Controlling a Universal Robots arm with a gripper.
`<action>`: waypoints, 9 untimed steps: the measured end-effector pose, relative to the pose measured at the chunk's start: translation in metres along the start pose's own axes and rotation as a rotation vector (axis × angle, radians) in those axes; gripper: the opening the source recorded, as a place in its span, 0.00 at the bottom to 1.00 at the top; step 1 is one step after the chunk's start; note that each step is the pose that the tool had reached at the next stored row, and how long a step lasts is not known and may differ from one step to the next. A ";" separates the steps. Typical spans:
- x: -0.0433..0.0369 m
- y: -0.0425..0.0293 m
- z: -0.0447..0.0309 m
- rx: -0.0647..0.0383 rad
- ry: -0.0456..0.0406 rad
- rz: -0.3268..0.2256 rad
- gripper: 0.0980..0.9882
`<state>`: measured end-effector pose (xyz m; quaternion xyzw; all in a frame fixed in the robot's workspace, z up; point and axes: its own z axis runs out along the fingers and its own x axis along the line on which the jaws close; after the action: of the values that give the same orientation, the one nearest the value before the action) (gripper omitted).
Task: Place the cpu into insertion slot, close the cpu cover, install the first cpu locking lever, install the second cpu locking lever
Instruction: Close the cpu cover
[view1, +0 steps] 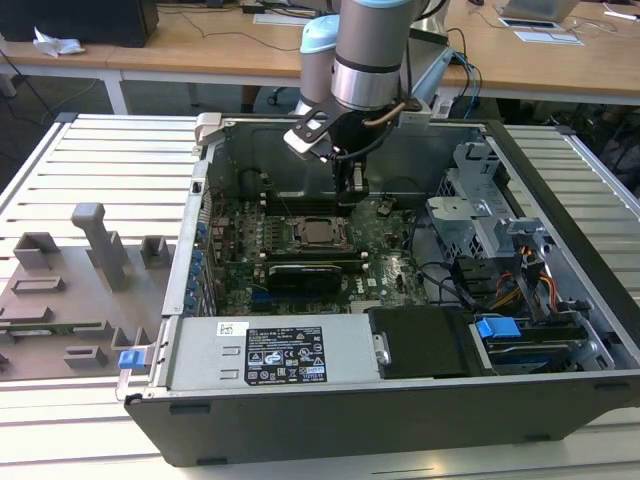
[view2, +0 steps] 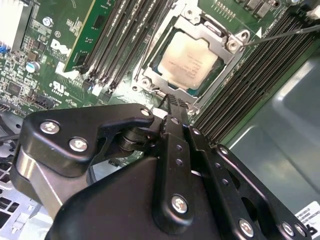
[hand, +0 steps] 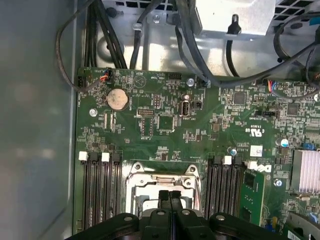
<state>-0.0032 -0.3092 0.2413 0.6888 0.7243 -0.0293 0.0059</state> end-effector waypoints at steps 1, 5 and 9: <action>0.0001 -0.0012 0.0001 0.000 -0.0001 0.000 0.01; 0.0005 -0.0090 0.0005 0.000 0.0000 0.000 0.01; 0.0007 -0.0136 0.0006 0.000 0.0001 0.000 0.01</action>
<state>-0.0169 -0.3092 0.2411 0.6888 0.7243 -0.0292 0.0059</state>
